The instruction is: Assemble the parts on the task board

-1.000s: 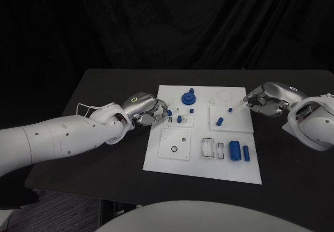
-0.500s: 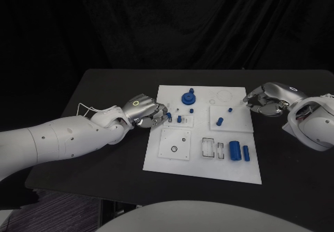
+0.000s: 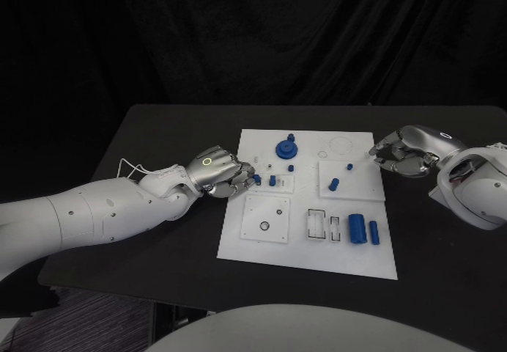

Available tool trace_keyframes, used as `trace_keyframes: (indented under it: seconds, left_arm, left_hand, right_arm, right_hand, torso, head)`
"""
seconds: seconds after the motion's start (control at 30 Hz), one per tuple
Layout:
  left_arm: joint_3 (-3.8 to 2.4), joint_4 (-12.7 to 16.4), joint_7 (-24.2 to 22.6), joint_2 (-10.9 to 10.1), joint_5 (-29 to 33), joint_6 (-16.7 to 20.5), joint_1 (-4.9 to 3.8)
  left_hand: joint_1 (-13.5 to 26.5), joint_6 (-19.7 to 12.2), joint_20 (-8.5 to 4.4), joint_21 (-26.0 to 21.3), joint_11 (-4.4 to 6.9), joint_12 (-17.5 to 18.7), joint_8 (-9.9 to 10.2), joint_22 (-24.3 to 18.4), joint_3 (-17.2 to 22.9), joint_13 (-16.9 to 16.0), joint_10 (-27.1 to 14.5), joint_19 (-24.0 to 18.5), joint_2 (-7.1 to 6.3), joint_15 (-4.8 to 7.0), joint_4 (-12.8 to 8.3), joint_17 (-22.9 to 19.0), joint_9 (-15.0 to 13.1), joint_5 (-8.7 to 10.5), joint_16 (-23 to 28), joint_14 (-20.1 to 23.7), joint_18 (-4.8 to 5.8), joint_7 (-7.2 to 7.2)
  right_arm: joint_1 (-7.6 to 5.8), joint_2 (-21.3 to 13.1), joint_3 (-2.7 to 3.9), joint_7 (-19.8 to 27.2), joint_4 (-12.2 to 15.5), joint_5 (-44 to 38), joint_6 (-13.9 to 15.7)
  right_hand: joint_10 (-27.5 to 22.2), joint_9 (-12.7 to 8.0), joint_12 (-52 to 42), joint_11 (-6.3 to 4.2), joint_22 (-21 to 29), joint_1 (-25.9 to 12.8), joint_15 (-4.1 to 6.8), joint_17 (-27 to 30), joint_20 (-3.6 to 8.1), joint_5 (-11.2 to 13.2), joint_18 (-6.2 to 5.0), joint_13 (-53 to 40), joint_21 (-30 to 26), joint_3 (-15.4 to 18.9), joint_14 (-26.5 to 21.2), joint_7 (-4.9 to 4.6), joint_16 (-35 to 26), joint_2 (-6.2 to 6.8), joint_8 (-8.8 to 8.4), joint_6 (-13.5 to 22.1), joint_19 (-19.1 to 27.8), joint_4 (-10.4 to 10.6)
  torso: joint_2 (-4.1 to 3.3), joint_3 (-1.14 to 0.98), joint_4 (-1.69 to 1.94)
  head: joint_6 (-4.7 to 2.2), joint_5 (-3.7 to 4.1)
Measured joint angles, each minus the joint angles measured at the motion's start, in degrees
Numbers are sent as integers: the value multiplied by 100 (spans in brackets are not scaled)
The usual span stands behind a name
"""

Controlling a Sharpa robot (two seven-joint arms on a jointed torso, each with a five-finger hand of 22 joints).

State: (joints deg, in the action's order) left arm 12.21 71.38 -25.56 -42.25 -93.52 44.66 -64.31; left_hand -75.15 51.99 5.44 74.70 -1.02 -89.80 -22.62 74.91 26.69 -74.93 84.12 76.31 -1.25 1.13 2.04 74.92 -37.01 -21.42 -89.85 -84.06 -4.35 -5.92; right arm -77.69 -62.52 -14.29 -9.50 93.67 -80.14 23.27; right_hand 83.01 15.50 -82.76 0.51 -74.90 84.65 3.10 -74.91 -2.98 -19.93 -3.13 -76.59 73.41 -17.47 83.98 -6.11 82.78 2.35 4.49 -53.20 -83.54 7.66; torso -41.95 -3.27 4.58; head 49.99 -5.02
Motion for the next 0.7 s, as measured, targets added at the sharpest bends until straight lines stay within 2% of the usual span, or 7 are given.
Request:
trace_keyframes:
  seconds: [0.3, 0.4, 0.5, 0.7]
  left_arm:
    - [0, -34, -108, 1, -46, 75, 21]
    - [0, -40, -142, 1, -55, 87, 22]
    - [0, -44, -175, 1, -60, 93, 24]
    - [-1, -54, -221, 1, -65, 95, 26]
  left_hand:
    - [-32, 0, 1, 53, 0, 0, 21, 0, 0, 0, 0, 40, -32, 0, 0, 0, 0, 5, 0, 0, -1, 0]
    - [-68, 0, -20, 65, 0, 0, 11, 0, 12, 0, 0, 61, -68, 0, 70, 0, 0, 98, 0, 0, -1, 0]
    - [-122, 1, -20, 89, 0, 0, 10, 0, 74, 0, 0, 61, -123, 0, 148, 0, 0, 298, 0, 0, -2, 0]
    - [-130, 5, -8, 111, 0, 0, 10, 0, 90, 0, 0, 73, -130, 0, 163, 0, 0, 333, 0, 0, -2, -3]
  right_arm:
    - [3, 0, 0, 3, 1, 0, -2]
    - [5, 0, 1, 4, 1, 0, -3]
    - [5, 0, 2, 5, 2, 1, -3]
    - [6, 0, 2, 6, 4, 1, -4]
  right_hand:
    - [-20, 0, -6, -20, 0, 0, 0, 0, 0, 0, 1, 0, 0, -16, 0, 0, 0, 0, 0, 0, 0, -16]
    - [-20, 0, -6, -20, 0, 0, 0, 0, 0, 0, 0, 0, 0, -16, 0, 0, 0, 0, 0, 0, 0, -16]
    - [-20, 0, -6, -20, 0, 0, 0, 0, 0, 0, 0, 0, 0, -16, 0, 0, 0, 0, 0, 0, 0, -16]
    - [-20, 0, -7, -20, 0, 0, 0, 0, 0, 0, 0, 0, 0, -16, 0, 0, 0, 0, 0, 0, 0, -16]
  torso:
    - [-1, 1, 5]
    - [-1, 1, 7]
    - [-2, 1, 7]
    - [-1, -2, 4]
  head:
    - [0, -1]
    - [0, 1]
    - [0, 2]
    - [0, 9]
